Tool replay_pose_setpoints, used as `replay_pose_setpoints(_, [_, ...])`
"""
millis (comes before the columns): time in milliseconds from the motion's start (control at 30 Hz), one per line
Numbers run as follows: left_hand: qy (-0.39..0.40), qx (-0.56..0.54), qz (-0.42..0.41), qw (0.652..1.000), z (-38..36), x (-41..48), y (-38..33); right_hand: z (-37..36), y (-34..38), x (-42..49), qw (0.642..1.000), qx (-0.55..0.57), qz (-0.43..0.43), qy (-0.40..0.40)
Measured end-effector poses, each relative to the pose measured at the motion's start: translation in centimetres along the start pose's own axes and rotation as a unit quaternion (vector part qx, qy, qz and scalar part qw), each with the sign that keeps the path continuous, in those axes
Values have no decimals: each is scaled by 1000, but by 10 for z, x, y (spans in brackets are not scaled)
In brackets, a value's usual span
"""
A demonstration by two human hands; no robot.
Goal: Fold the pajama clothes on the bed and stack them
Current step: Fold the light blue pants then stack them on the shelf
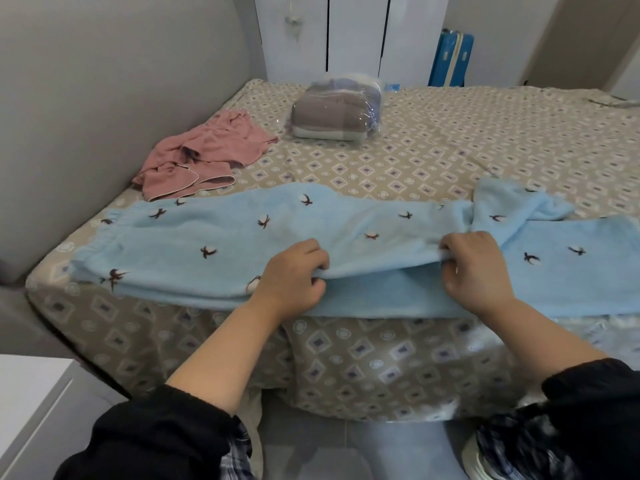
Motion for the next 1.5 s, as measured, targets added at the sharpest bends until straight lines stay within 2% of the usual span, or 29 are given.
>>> replay_pose_setpoints(100, [175,37,22,984,-22,-7,5,-14,22,-27,992,-24,95,79])
replay_pose_setpoints(167, [231,66,39,970,-34,-13,8,-28,22,-37,988,-21,80,127])
replay_pose_setpoints(433, [206,79,8,975,-52,1,-20,-32,14,-36,983,-20,37,179])
replay_pose_setpoints(567, [137,57,-38,988,-49,11,-42,-9,-8,-34,992,-23,-33,121])
replay_pose_setpoints(700, [175,86,-50,980,-65,4,-43,-24,-6,-52,976,5,3,216])
replay_pose_setpoints(767, [164,73,-34,983,-69,4,-41,-24,-9,-53,974,42,-17,221])
replay_pose_setpoints(967, [153,44,-19,987,-86,27,-58,-13,-12,-55,979,79,-37,185])
replay_pose_setpoints(1033, [151,57,-17,987,-99,38,-67,-6,-20,-54,986,52,-51,151])
replay_pose_setpoints(1133, [108,53,3,993,-112,55,-78,9,-40,-50,994,-24,-67,89])
replay_pose_setpoints(1233, [90,40,-8,995,-127,72,-87,17,-69,-49,991,-49,-115,52])
replay_pose_setpoints(1367, [121,64,50,989,-155,99,-88,4,-112,-42,979,-26,-196,49])
replay_pose_setpoints(1500, [209,81,132,965,-193,111,-79,-18,-144,-22,948,62,-309,45])
Point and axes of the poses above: each hand's wrist, its own x-axis towards the middle knuckle, its own z-axis out of the back of the hand, y = z × x, the point moved 7 cm from there along x, towards the middle knuckle, and after that the axes turned 7 degrees about -x, right-handed, at the moved point
